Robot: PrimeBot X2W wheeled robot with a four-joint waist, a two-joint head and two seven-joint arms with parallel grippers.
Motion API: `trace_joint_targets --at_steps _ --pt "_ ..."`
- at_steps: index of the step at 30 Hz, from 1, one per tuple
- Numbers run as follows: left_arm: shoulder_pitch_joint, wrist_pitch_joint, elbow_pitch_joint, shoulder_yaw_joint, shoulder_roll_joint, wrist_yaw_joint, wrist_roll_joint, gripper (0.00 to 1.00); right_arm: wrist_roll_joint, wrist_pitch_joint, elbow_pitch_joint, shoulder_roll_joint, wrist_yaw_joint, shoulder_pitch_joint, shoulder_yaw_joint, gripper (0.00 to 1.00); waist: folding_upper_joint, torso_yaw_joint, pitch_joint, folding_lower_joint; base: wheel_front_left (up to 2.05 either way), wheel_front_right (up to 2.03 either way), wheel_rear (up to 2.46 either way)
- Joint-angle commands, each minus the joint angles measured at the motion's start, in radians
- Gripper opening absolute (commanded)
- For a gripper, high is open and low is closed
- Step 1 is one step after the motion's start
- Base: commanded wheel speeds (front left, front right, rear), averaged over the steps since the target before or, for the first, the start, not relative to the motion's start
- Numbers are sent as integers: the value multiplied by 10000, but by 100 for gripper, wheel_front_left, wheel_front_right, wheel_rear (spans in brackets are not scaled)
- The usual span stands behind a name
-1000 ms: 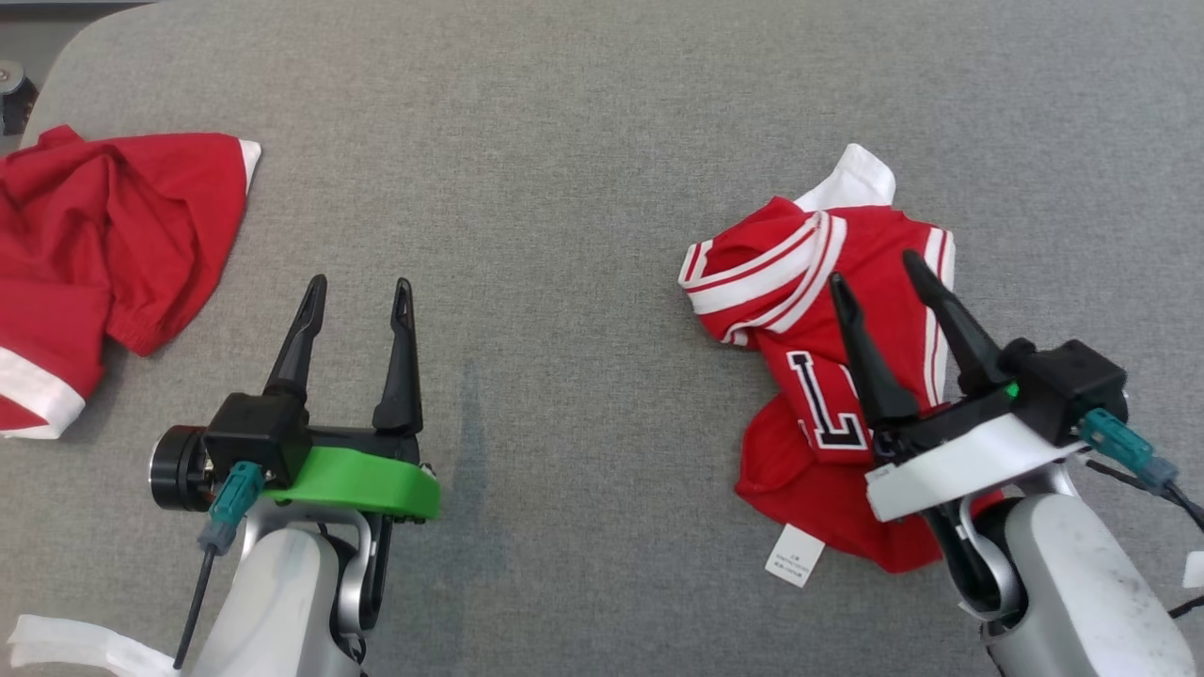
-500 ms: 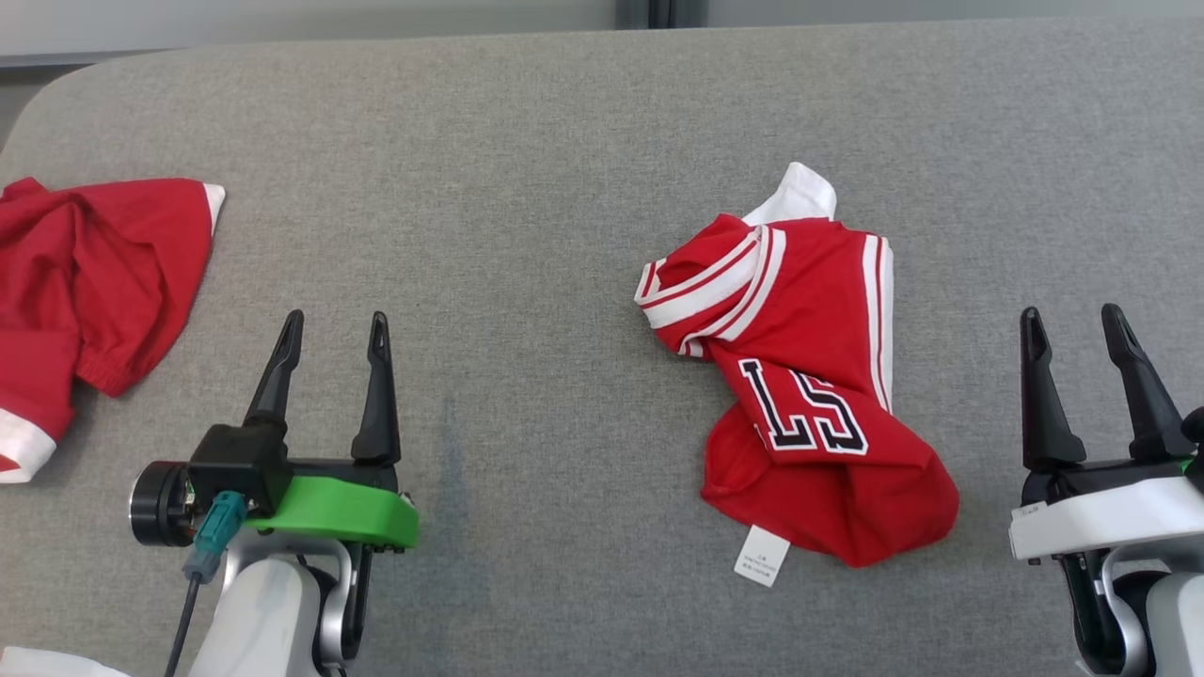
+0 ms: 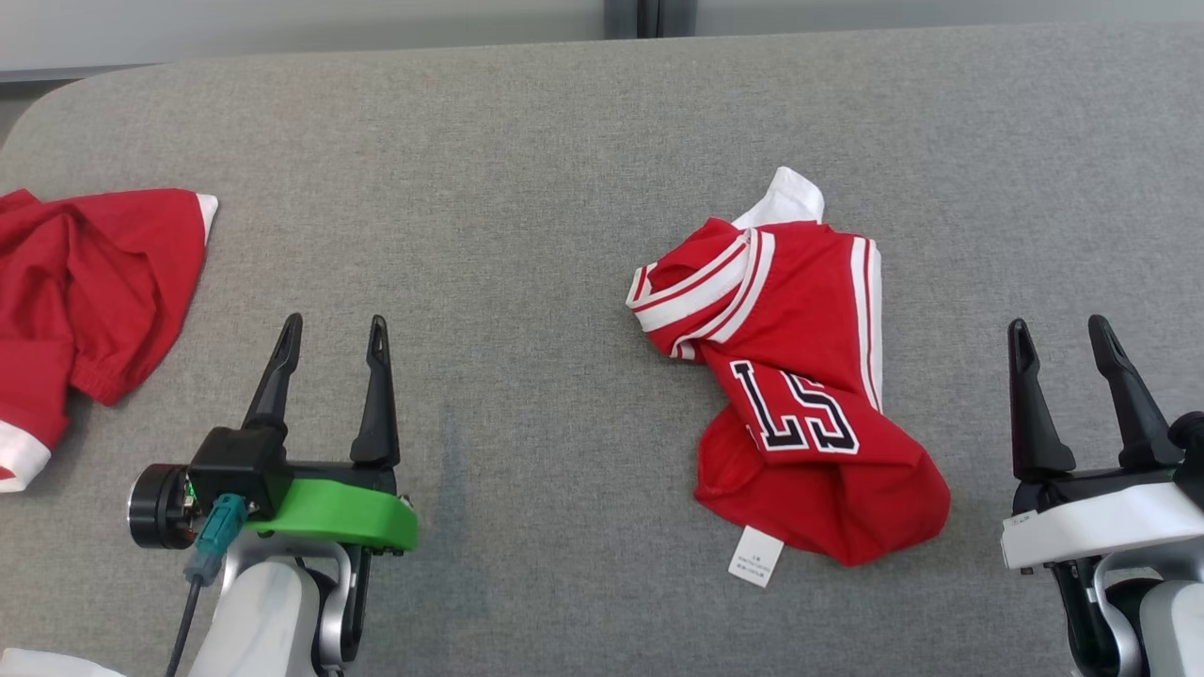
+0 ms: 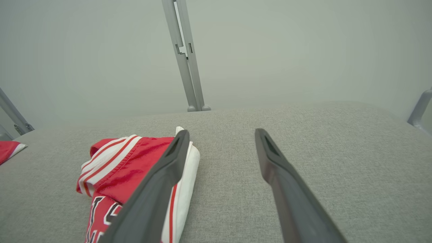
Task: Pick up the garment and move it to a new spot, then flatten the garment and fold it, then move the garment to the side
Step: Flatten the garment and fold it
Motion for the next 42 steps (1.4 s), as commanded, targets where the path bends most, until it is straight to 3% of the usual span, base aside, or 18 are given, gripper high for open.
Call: trace_joint_targets --at_steps 1,8,18,19,20,21,30,36,42 --pt "73 28 -45 -4 98 51 3 100 31 83 39 -103 1 -52 47 100 0 14 33 0 0 0 0" --pt "-268 29 -108 -126 44 5 7 100 218 640 715 -579 1 -384 843 100 0 217 362 0 0 0 0" --pt "-609 6 39 -261 -146 -90 43 100 999 806 3013 -1030 1 -1809 2517 100 0 533 863 0 0 0 0" --pt "-632 6 60 -268 -158 -99 49 100 1080 783 3175 -1003 1 -1944 2628 56 0 548 879 0 0 0 0" --pt "-644 4 81 -272 -166 -112 57 100 1109 758 3288 -1021 1 -2029 2693 33 0 562 890 0 0 0 0" --pt "-656 3 104 -281 -177 -119 67 100 1143 699 3389 -1064 1 -2106 2752 0 0 580 893 0 0 0 0" --pt "-478 -3 60 -147 -195 -58 128 100 1208 -46 2961 -993 1 -1810 2212 0 0 442 735 0 0 0 0" --pt "-389 -2 14 -88 -178 -63 140 100 1209 -167 2215 -404 1 -1087 434 0 0 284 652 0 0 0 0" --pt "-343 -3 12 -59 -201 -117 169 100 1499 -366 2479 415 1 -200 -1136 0 0 210 592 0 0 0 0"
